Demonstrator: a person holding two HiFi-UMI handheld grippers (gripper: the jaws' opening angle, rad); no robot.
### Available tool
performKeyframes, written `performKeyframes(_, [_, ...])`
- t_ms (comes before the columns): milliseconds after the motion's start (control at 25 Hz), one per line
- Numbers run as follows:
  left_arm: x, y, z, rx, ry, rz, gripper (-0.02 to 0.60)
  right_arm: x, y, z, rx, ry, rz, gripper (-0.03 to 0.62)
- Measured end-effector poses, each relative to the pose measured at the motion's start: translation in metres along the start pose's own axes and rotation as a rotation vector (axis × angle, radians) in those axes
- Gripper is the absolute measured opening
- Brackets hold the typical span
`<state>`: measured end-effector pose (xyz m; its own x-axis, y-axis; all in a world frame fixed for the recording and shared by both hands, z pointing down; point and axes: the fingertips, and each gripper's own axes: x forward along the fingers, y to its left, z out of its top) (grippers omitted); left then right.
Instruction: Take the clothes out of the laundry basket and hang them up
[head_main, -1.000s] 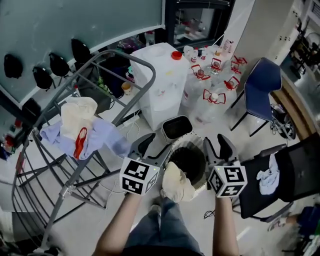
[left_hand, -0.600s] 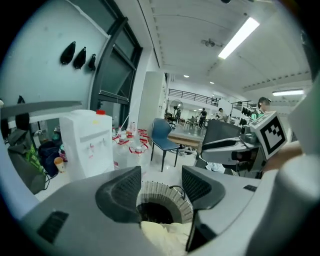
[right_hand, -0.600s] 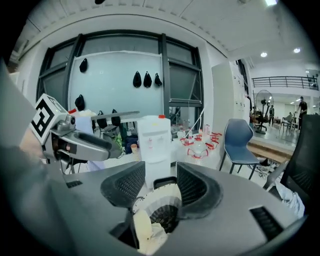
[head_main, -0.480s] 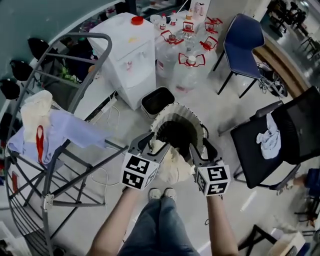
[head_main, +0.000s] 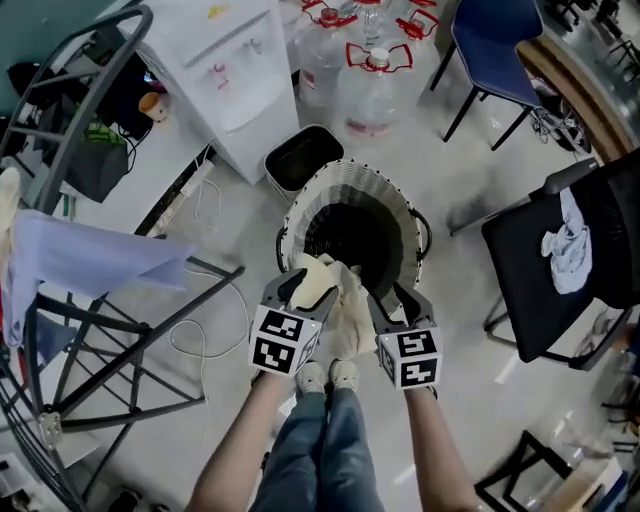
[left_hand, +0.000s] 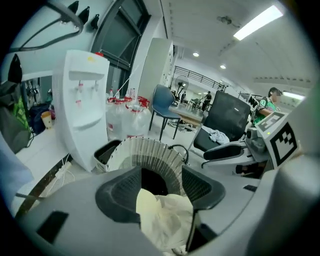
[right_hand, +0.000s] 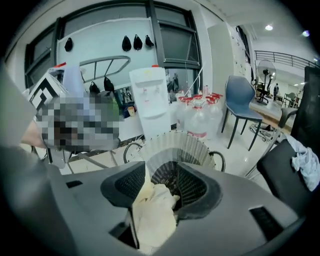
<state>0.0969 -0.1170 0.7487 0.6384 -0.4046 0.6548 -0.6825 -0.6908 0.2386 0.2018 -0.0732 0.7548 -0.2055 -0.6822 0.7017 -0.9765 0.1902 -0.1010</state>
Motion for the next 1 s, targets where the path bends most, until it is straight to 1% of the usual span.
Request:
performKeyframes(160, [0.033,0.002,-0.065,-0.04,0.089,-0.008,0.262,0.035,0.014,-0.066,0.0,0.098,0.051,0.198])
performKeyframes(280, [0.044,-0.003,-0.102,-0.057,0.138,-0.021,0.262,0.047,0.023,-0.111,0.003,0.18,0.081,0.198])
performKeyframes(360, [0.047,-0.006,-0.117,-0.063,0.155,-0.025,0.262,0.052,0.026,-0.135,0.011,0.223,0.086,0.198])
performKeyframes(520, [0.051,-0.01,-0.133,-0.07,0.168,-0.034,0.262,0.064,0.025,-0.17,0.015,0.299,0.079,0.198])
performKeyframes(640, [0.053,-0.011,-0.137,-0.068,0.169,-0.036,0.262,0.073,0.024,-0.179,0.002,0.33,0.083,0.177])
performKeyframes(680, [0.053,-0.01,-0.136,-0.07,0.167,-0.035,0.262,0.074,0.025,-0.179,-0.012,0.335,0.087,0.151])
performKeyframes(760, [0.053,-0.011,-0.135,-0.074,0.165,-0.035,0.262,0.075,0.028,-0.177,-0.044,0.342,0.096,0.073])
performKeyframes(800, [0.052,-0.011,-0.135,-0.076,0.164,-0.036,0.262,0.074,0.03,-0.175,-0.052,0.341,0.1,0.053])
performKeyframes(880, [0.049,-0.013,-0.134,-0.078,0.163,-0.036,0.262,0.07,0.031,-0.171,-0.036,0.328,0.106,0.04])
performKeyframes(1000, [0.042,-0.013,-0.128,-0.079,0.153,-0.034,0.262,0.058,0.031,-0.151,0.012,0.264,0.113,0.034])
